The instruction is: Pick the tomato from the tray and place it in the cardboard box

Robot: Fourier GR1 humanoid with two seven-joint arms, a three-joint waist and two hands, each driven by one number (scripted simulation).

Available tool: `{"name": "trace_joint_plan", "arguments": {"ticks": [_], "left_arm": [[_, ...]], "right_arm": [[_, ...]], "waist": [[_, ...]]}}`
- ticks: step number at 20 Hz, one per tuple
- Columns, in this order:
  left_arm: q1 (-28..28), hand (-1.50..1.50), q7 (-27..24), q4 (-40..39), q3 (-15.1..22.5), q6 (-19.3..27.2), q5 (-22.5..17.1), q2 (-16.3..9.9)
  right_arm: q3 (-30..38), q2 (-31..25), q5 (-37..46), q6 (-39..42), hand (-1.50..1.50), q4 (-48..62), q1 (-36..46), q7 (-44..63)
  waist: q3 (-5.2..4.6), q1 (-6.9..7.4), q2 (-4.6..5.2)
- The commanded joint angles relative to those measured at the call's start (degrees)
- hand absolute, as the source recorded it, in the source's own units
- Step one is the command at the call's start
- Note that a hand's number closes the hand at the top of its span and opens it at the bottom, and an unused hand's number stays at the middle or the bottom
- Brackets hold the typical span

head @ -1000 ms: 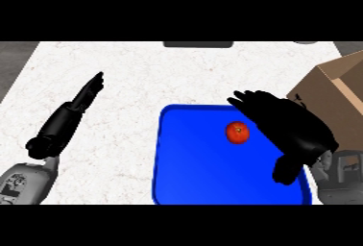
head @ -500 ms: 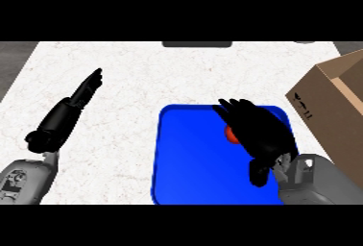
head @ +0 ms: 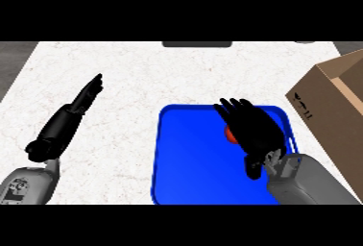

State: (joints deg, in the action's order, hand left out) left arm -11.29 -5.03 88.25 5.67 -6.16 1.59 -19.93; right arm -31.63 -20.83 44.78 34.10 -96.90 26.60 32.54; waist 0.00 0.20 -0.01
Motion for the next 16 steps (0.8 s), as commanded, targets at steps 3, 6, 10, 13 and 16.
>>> {"name": "trace_joint_plan", "arguments": {"ticks": [3,6,10,13,16], "left_arm": [[-1.1,0.0,2.08,0.1,-1.16,-1.17,1.6,2.22],[2.32,0.0,1.69,2.88,-2.01,-3.45,1.03,1.3],[3.53,0.0,-0.8,3.58,-0.78,-2.0,4.43,3.42],[-1.93,0.0,0.61,-1.15,-5.4,-5.37,2.02,2.22],[0.69,0.0,-1.99,-1.08,-4.43,-5.59,4.04,3.11]], "right_arm": [[-0.25,3.49,7.03,0.84,-1.5,1.66,-1.82,0.02],[2.11,0.98,9.22,-2.78,-1.5,7.45,-1.36,-7.56],[1.39,2.82,12.01,-7.36,-1.5,10.52,-4.95,-10.46],[4.4,4.69,12.53,-3.77,-1.5,12.32,-2.39,-12.52],[4.09,7.11,13.52,-2.4,-1.5,11.9,-3.48,-12.1]], "waist": [[0.0,-0.1,-0.01],[0.01,0.04,0.01],[0.01,0.05,0.03],[0.0,-0.12,0.03],[0.0,-0.08,0.01]]}}
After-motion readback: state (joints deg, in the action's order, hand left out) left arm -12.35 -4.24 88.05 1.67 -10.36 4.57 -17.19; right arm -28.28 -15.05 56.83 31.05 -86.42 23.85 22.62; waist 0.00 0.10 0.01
